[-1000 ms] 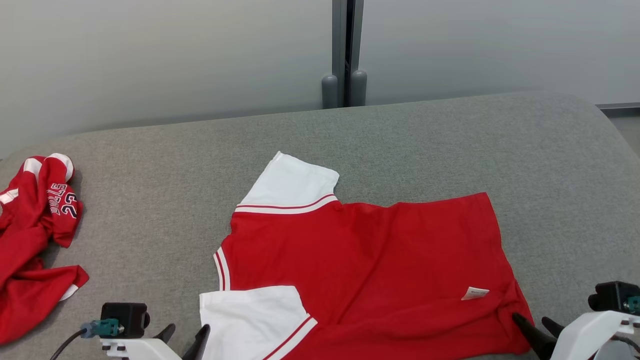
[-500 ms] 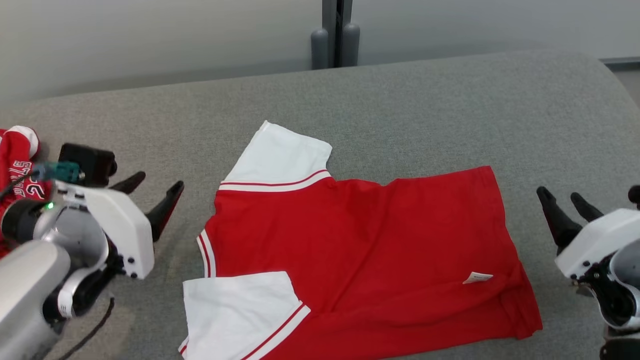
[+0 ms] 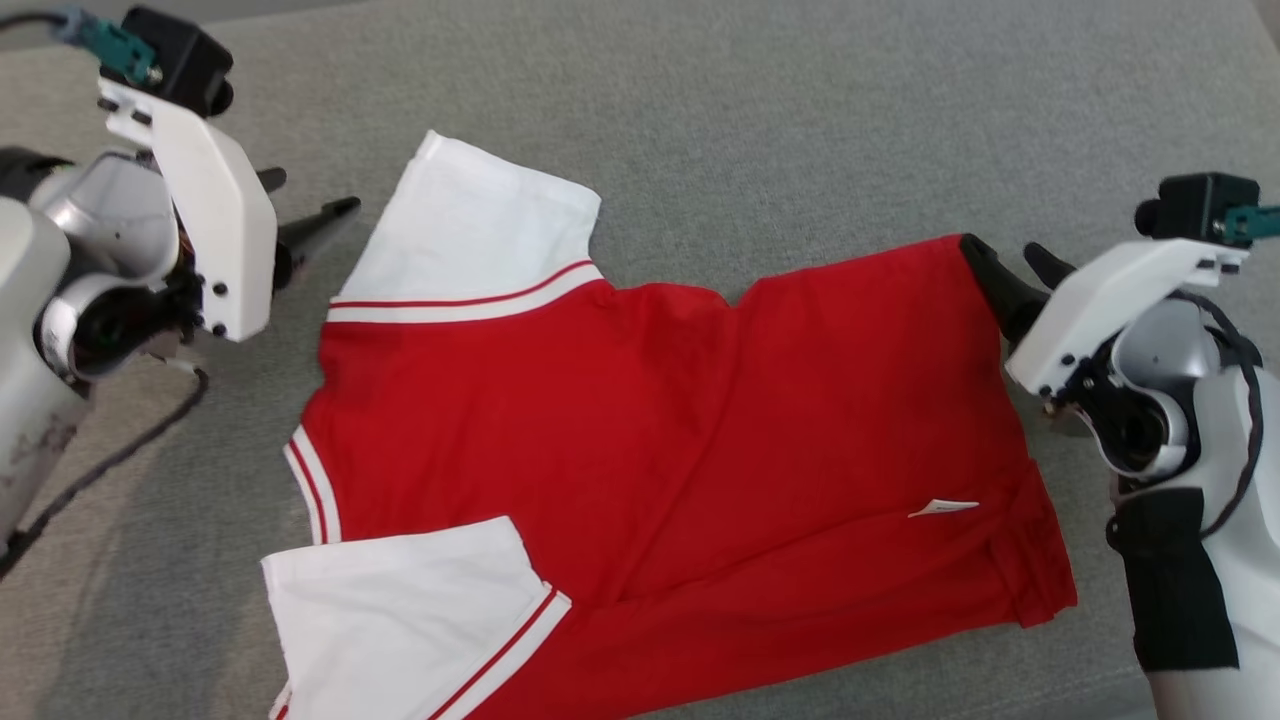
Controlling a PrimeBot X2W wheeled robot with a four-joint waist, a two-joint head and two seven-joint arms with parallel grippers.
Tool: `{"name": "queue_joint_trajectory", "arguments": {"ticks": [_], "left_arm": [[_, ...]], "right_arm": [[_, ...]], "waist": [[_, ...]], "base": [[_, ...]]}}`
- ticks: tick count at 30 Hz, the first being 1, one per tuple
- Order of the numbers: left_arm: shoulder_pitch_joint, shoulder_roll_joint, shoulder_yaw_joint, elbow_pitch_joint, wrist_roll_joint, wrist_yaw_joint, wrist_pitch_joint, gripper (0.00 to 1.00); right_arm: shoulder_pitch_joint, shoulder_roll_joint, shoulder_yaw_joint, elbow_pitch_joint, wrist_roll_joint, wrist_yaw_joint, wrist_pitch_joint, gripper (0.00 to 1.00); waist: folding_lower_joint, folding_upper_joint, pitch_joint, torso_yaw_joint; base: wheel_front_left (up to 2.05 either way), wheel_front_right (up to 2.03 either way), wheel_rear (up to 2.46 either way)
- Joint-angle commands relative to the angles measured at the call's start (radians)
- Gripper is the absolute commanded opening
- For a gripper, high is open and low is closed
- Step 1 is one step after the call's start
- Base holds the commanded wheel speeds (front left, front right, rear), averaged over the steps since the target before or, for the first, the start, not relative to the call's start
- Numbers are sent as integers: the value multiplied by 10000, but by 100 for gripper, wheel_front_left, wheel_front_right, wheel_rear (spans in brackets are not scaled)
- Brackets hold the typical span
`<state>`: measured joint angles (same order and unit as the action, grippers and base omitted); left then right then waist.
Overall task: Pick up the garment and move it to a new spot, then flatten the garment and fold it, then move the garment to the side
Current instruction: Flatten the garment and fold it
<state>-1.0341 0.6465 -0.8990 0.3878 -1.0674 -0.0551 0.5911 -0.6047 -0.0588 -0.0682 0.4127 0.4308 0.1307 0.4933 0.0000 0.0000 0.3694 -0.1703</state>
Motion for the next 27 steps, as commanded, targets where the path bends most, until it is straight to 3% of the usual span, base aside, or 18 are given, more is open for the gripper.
{"name": "queue_joint_trajectory", "arguments": {"ticks": [1,6,12,26,27], "left_arm": [[-495,-38,-26,307,-91,-229,284,100],[-1276,-279,-54,798,-439,-579,996,100],[-2037,-9,-295,957,-331,-732,1478,100],[-2668,-146,-821,2086,-13,-748,1176,100],[-2645,-179,-868,2166,-64,-749,1202,100]], "right_arm": [[-426,-1,155,303,117,1,78,100],[-1269,37,699,942,394,1,7,100],[-2065,67,1747,1493,1162,1,45,100],[-2767,92,3681,2567,2388,-2,-615,100],[-2781,100,3743,2625,2412,-2,-628,87]], "waist": [[0,0,490,-317],[0,0,1023,-584],[0,0,1680,-1066],[0,0,2180,-1634],[0,0,2172,-1637]], "base": [[0,0,0],[0,0,0],[0,0,0],[0,0,0],[0,0,0]]}}
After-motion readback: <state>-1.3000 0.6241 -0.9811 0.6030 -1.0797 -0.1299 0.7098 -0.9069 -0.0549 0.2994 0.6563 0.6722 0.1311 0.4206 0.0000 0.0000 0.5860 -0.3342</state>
